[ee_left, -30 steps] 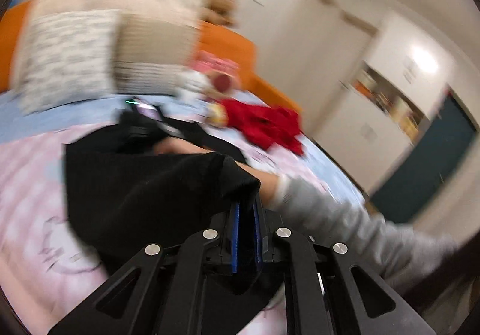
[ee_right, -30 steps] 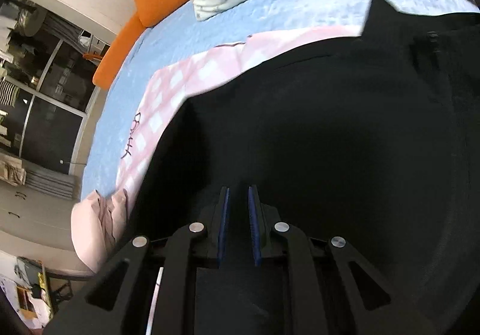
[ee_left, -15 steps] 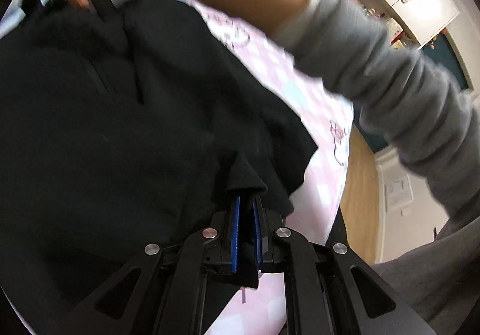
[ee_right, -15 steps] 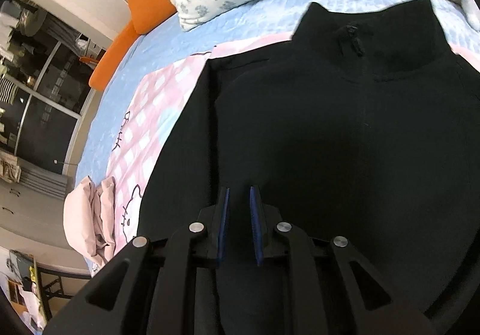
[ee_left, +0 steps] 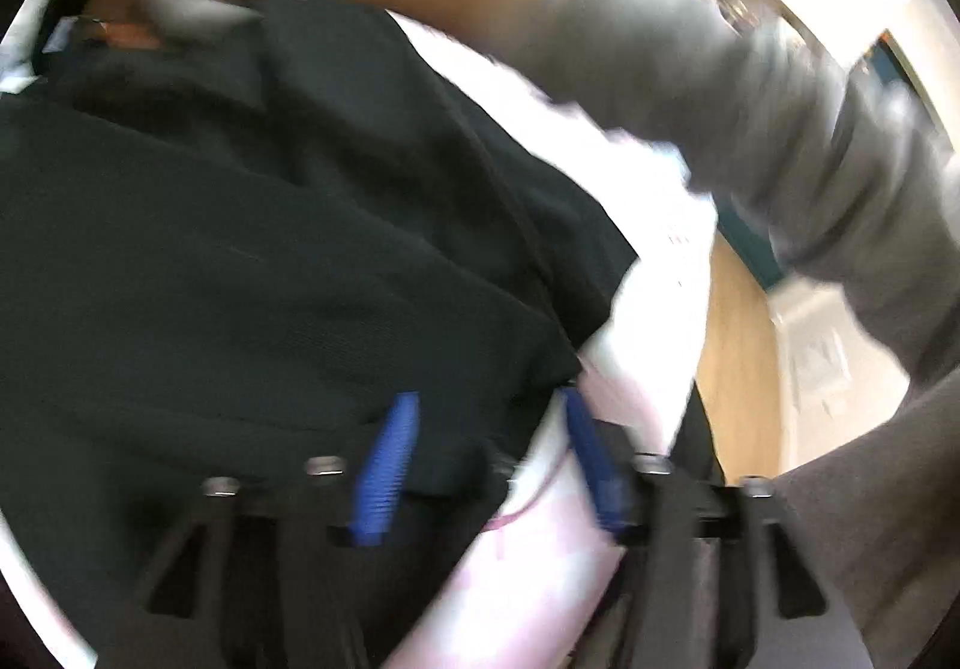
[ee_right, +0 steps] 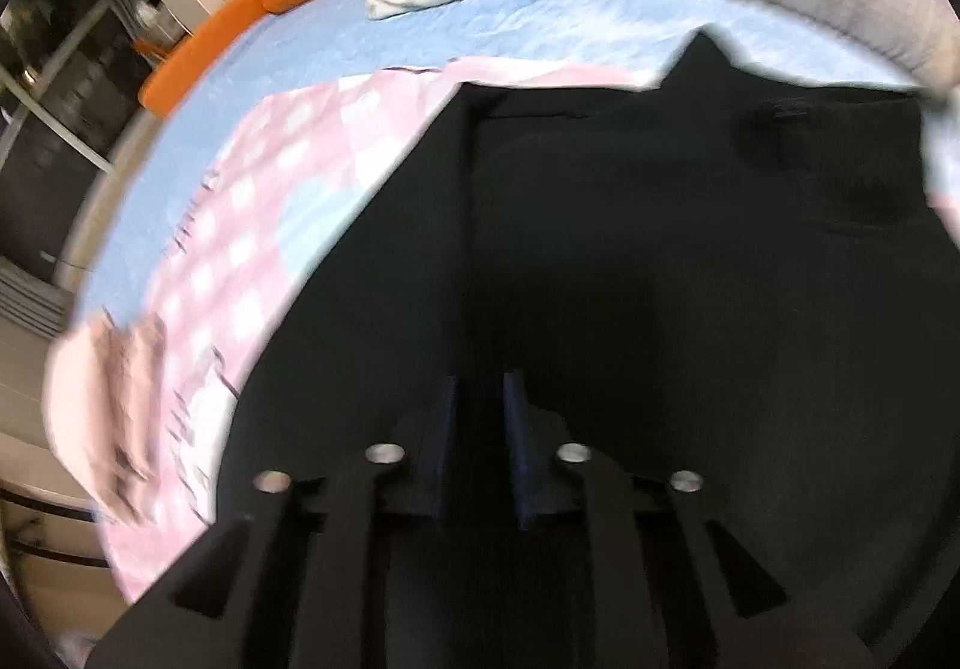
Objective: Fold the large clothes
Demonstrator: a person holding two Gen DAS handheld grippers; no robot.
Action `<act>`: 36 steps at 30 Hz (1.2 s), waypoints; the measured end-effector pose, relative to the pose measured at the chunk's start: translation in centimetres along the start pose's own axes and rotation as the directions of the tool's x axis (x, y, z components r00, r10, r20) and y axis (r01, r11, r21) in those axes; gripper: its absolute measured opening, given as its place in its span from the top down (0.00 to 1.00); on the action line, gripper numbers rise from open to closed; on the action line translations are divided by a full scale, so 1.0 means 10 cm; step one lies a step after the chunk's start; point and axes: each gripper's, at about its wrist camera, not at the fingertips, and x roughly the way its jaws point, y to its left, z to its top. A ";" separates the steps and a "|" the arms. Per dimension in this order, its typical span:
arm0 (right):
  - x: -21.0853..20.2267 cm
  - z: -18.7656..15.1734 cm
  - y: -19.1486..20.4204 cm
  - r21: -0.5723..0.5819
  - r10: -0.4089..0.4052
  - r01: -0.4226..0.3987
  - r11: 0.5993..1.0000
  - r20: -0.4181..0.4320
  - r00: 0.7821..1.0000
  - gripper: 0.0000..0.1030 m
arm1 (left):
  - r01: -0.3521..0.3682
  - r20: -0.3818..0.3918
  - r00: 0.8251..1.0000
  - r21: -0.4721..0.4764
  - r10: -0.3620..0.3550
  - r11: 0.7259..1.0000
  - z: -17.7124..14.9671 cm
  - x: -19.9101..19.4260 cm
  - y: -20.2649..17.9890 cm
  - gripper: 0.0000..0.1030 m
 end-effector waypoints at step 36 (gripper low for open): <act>-1.71 -3.50 1.17 -0.330 -0.121 0.195 0.924 0.232 0.965 0.33 | -0.224 -0.009 0.975 -0.109 0.224 0.969 0.22 -0.29 0.39 0.33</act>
